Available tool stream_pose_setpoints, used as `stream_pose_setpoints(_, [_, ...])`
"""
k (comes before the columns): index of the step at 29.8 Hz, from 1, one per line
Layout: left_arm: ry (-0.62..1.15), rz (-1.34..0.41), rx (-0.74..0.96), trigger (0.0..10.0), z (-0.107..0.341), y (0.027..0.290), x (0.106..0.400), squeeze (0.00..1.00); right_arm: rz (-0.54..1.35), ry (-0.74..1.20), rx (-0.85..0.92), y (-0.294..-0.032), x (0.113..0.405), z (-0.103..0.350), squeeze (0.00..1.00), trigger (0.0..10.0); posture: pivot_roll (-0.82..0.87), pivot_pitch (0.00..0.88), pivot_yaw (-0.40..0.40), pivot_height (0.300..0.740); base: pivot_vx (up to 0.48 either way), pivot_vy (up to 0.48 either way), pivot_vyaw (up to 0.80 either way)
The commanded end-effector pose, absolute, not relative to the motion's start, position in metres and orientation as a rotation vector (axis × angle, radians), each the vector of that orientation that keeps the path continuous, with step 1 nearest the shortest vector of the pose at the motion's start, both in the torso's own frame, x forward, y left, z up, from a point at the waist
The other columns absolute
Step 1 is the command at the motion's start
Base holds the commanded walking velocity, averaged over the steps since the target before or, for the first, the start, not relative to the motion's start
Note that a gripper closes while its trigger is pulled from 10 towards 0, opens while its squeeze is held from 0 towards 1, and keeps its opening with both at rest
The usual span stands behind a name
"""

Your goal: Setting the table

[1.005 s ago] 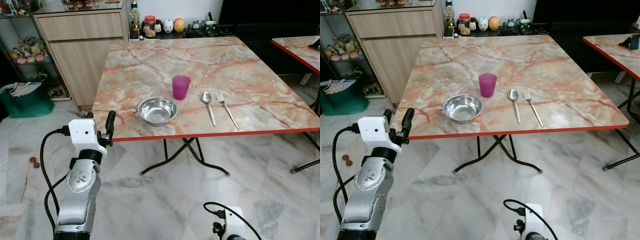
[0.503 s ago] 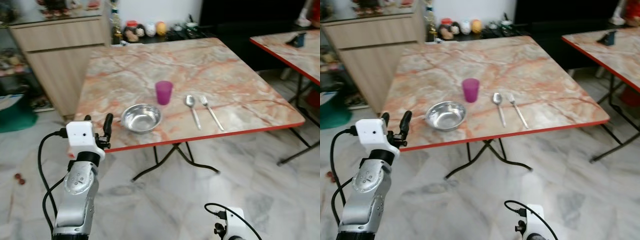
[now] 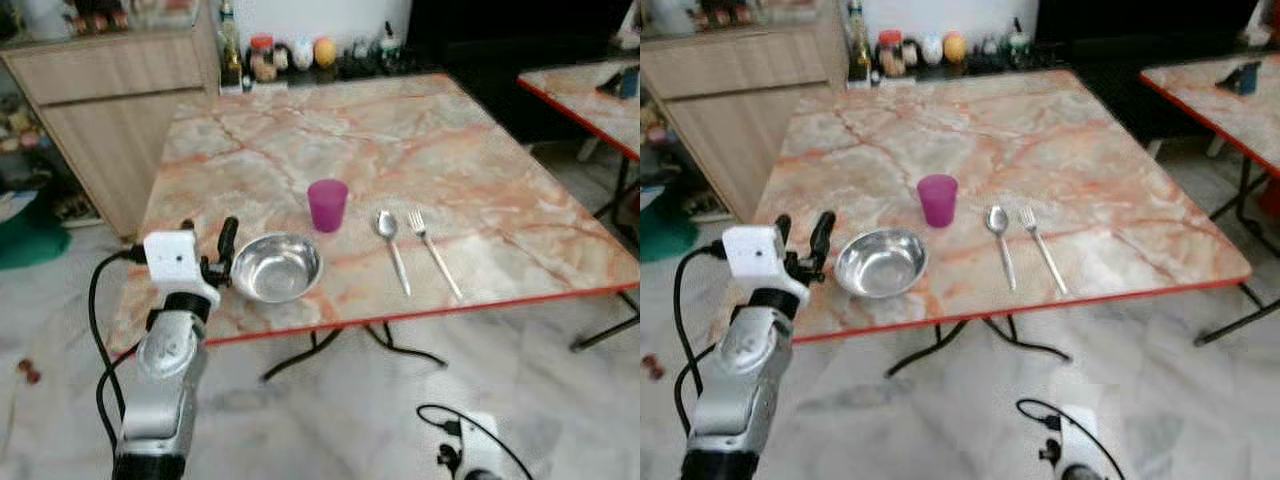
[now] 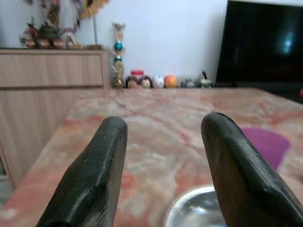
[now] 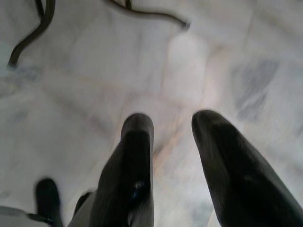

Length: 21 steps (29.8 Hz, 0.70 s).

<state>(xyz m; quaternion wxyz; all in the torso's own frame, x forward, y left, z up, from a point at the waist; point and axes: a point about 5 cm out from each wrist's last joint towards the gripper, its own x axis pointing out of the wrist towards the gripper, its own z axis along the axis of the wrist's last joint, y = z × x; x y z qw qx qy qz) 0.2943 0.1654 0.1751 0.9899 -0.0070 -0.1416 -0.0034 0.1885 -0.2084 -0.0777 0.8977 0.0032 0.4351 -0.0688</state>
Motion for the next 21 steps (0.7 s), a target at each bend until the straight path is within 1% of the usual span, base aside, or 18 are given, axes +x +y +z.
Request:
stream_pose_setpoints(1, [-0.261,0.018,-0.021,10.0,0.173,0.173,0.293,0.00,-0.121,0.906,0.028,-0.197,0.189,-0.079,0.00,10.0,0.01,0.000,0.013,0.707,0.000,0.000,0.00])
stream_pose_setpoints(5, [-0.220,0.012,-0.051,10.0,0.167,0.173,0.291,0.00,-0.122,0.907,0.027,-0.198,0.189,-0.079,0.00,10.0,0.01,0.000,0.014,0.707,0.000,0.000,0.00])
stream_pose_setpoints(6, [-0.191,0.024,-0.115,10.0,0.166,0.174,0.291,0.00,-0.122,0.908,0.026,-0.198,0.189,-0.079,0.00,10.0,0.01,0.000,0.015,0.707,0.000,0.000,0.00])
stream_pose_setpoints(7, [-0.170,0.042,-0.267,10.0,0.169,0.175,0.291,0.00,-0.122,0.908,0.026,-0.198,0.190,-0.079,0.00,10.0,0.01,0.000,0.015,0.707,0.000,0.000,0.00])
stream_pose_setpoints(8, [-0.162,0.036,-0.307,10.0,0.172,0.174,0.292,0.00,-0.122,0.908,0.026,-0.198,0.190,-0.079,0.00,10.0,0.01,0.000,0.014,0.707,0.000,0.000,0.00])
stream_pose_setpoints(10, [-0.152,-0.010,-0.253,10.0,0.179,0.170,0.294,0.00,-0.121,0.909,0.025,-0.198,0.190,-0.079,0.00,10.0,0.02,0.000,0.014,0.707,0.000,0.000,0.00])
stream_pose_setpoints(12, [-0.150,-0.025,-0.245,10.0,0.181,0.168,0.294,0.00,-0.121,0.910,0.024,-0.198,0.190,-0.079,0.00,10.0,0.02,0.000,0.013,0.707,0.000,0.000,0.00])
stream_pose_setpoints(13, [-0.124,-0.058,-0.214,10.0,0.181,0.165,0.295,1.00,-0.119,0.911,0.023,-0.198,0.190,-0.079,0.00,10.0,0.02,0.000,0.013,0.707,0.000,0.000,0.00])
stream_pose_setpoints(16, [-0.071,-0.075,-0.172,10.0,0.176,0.163,0.296,1.00,-0.118,0.912,0.024,-0.197,0.190,-0.079,0.00,10.0,0.01,0.000,0.017,0.707,0.000,0.000,0.00])
stream_pose_setpoints(19, [0.005,-0.050,-0.180,10.0,0.168,0.165,0.298,1.00,-0.118,0.912,0.026,-0.197,0.190,-0.079,0.00,10.0,0.01,0.000,0.018,0.707,0.000,0.000,0.00])
stream_pose_setpoints(21, [0.027,-0.046,-0.180,10.0,0.166,0.165,0.299,1.00,-0.118,0.912,0.026,-0.197,0.190,-0.079,0.00,10.0,0.01,0.000,0.019,0.707,0.000,0.000,0.00])
